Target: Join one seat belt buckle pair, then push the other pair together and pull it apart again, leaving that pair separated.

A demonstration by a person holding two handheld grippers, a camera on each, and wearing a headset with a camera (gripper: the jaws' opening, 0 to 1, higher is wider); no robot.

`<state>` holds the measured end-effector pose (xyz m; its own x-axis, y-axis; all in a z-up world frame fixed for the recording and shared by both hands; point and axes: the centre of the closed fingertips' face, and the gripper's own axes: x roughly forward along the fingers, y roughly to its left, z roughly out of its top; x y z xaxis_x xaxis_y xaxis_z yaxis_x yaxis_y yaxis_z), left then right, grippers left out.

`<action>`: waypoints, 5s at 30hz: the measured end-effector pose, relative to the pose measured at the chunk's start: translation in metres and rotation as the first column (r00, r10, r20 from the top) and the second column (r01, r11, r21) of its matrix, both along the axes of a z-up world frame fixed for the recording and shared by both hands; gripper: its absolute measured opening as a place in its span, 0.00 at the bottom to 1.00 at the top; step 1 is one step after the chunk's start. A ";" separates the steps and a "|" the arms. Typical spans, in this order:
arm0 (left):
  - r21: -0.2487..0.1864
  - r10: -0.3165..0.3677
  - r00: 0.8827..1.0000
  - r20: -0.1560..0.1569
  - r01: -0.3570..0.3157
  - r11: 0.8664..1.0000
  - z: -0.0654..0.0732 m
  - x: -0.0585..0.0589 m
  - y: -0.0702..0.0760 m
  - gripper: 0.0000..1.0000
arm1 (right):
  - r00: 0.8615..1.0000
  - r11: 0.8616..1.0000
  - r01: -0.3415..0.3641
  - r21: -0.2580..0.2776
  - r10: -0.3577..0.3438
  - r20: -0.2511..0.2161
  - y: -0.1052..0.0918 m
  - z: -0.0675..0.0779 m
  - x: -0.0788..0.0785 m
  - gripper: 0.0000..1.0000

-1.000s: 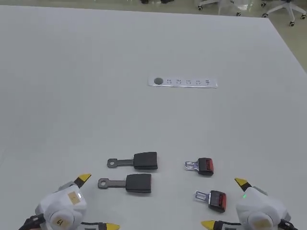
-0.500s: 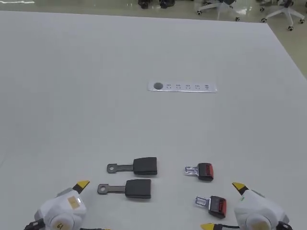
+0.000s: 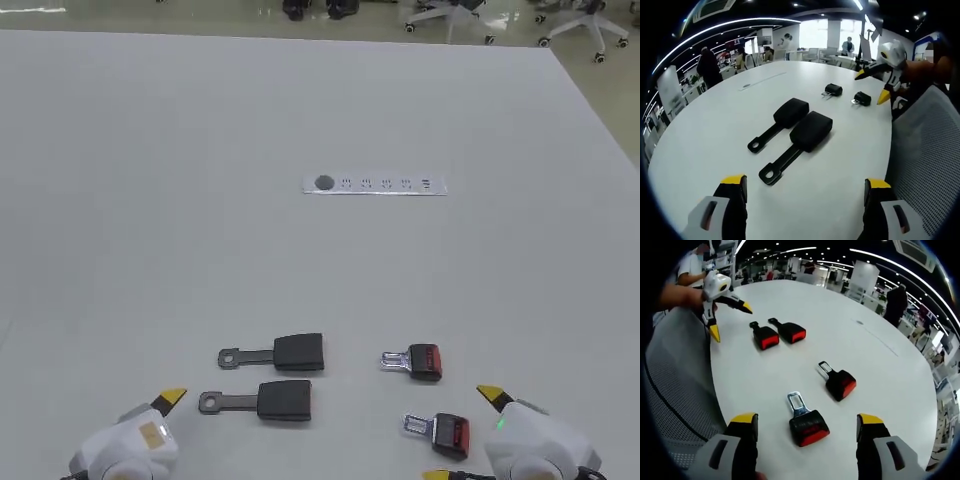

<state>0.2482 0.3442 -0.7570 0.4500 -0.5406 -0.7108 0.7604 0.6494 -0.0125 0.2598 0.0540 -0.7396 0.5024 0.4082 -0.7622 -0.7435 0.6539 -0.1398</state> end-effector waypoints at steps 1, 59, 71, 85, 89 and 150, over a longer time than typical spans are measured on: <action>0.004 -0.005 1.000 0.000 0.005 1.000 0.000 -0.001 -0.001 0.98 | 1.000 1.000 -0.001 0.003 0.001 0.000 0.001 0.000 0.000 0.80; 0.133 -0.366 0.927 -0.085 0.375 0.917 -0.020 0.051 -0.061 0.53 | 0.965 0.978 -0.201 -0.059 0.187 -0.183 -0.014 -0.041 0.000 0.40; 0.118 -0.429 0.897 -0.107 0.440 0.890 -0.019 0.052 -0.072 0.50 | 0.946 0.970 -0.241 -0.040 0.226 -0.232 -0.012 -0.041 -0.002 0.38; 0.126 -0.494 0.859 -0.131 0.509 0.851 -0.022 0.052 -0.079 0.43 | 0.909 0.940 -0.334 -0.076 0.300 -0.289 -0.020 -0.042 -0.003 0.35; 0.128 -0.502 0.855 -0.130 0.517 0.847 -0.022 0.053 -0.080 0.42 | 0.903 0.931 -0.353 -0.090 0.314 -0.295 -0.020 -0.042 -0.003 0.34; 0.183 -0.493 0.858 -0.144 0.513 0.838 -0.021 0.035 -0.082 0.34 | 0.901 0.918 -0.384 -0.097 0.349 -0.259 0.020 -0.043 0.006 0.32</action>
<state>0.2832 0.2625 -0.7777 0.0868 -0.5108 -0.8553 0.9851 0.1721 -0.0028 0.2661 0.0741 -0.7825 0.1404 0.4075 -0.9023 -0.9491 0.3150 -0.0054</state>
